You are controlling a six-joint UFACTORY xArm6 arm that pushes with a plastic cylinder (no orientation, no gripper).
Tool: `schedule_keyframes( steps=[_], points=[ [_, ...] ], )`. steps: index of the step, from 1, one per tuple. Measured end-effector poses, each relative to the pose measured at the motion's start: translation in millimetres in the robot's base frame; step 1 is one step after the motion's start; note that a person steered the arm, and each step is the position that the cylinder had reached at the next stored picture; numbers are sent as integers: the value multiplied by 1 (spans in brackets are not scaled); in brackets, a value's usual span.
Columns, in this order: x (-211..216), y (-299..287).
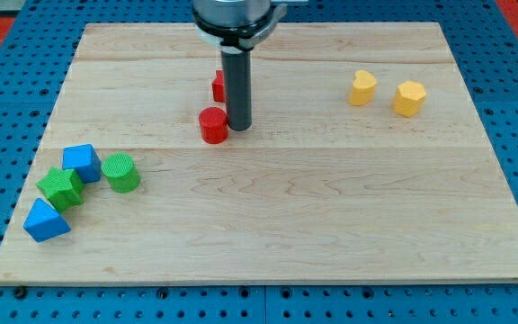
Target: Move the red circle to the bottom left of the heart
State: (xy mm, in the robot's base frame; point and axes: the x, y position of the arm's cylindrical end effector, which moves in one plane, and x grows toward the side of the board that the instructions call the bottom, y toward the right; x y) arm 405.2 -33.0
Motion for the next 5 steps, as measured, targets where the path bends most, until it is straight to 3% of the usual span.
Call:
schedule_keyframes(
  steps=[1,3,4,5],
  points=[
    [-6,13],
    [-41,-138],
    [-30,-148],
    [-10,-94]
  ],
)
